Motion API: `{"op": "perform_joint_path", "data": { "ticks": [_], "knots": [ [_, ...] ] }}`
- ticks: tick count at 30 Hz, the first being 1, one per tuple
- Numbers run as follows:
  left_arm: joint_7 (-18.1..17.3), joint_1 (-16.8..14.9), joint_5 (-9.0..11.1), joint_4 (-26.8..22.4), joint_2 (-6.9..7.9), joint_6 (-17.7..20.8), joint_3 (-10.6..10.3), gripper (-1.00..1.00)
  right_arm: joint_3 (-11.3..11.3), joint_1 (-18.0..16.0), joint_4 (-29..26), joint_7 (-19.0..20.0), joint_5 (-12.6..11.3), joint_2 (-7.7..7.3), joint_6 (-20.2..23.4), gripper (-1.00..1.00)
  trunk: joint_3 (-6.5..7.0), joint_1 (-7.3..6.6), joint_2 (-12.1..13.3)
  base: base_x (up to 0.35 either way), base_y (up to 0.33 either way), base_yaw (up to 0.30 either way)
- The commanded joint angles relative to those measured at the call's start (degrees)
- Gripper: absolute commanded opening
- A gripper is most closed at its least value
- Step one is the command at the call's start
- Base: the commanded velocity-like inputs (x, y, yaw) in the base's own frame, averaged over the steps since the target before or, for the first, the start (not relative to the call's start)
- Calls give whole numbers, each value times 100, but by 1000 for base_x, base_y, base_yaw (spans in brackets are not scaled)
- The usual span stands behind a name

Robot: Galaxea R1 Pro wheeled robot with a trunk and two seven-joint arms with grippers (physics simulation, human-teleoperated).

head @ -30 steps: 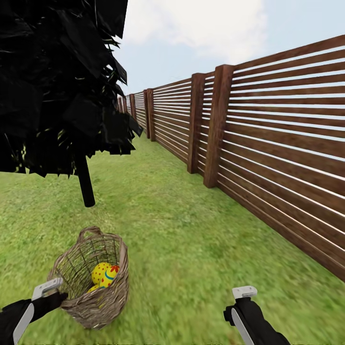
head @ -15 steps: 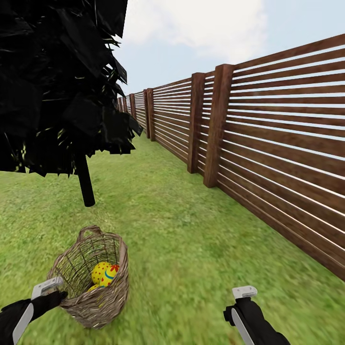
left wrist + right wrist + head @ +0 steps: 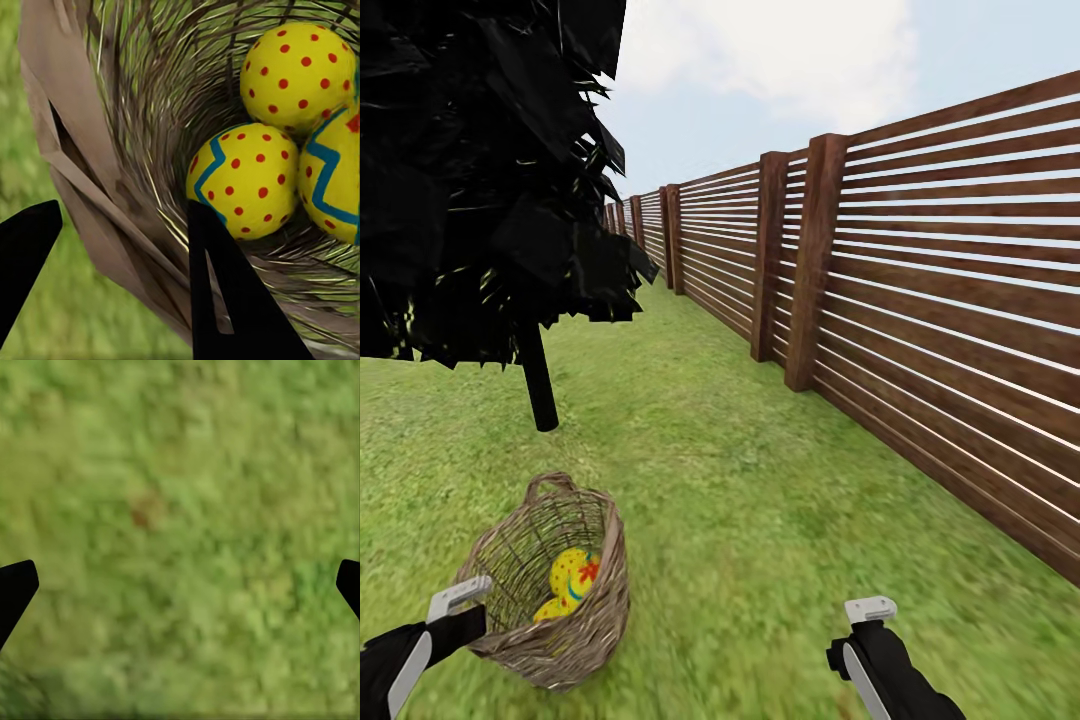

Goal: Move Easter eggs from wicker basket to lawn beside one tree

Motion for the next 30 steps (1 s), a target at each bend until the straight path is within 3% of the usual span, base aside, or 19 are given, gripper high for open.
{"op": "perform_joint_path", "data": {
  "ticks": [1,4,25,30],
  "knots": [
    [-19,0,39,-3,-8,43,17,-100,20,-5,-5,-58,-60,-6,16,100,-6,-1,-2,0,0,0],
    [-19,1,37,0,-72,43,17,-100,20,-4,-5,-58,-60,-6,16,100,-6,-1,-2,0,0,0],
    [-37,0,44,-31,-76,42,17,-100,20,-3,-5,-53,-61,-12,16,100,-6,-1,-2,0,0,0],
    [-37,2,29,-29,-192,51,8,-100,20,-2,-5,-49,-65,-14,16,100,83,-111,198,0,0,0]
  ]
}}
